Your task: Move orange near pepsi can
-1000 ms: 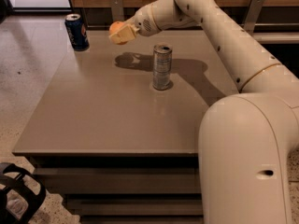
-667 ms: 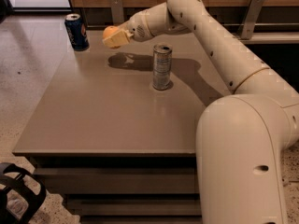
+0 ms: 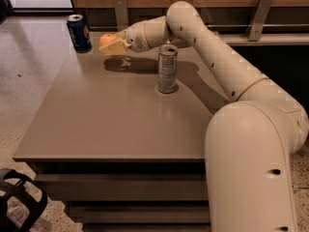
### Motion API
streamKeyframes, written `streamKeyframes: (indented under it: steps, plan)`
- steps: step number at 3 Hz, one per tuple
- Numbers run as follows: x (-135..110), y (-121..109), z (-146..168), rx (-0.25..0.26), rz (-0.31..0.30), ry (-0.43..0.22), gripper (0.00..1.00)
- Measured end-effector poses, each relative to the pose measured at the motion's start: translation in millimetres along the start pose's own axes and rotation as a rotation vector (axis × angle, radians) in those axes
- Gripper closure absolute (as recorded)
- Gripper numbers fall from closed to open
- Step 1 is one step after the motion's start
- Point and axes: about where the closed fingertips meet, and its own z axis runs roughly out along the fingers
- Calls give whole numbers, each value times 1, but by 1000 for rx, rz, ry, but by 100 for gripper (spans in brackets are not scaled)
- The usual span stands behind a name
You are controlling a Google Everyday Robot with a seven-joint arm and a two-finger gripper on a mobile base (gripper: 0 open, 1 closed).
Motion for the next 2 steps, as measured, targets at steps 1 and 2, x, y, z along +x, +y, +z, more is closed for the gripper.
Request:
streamKeyframes:
  steps: [1,2]
  plan:
    - [7,0,6,14,-1,-14,100]
    - [15,-2,15,23,3,-23,100]
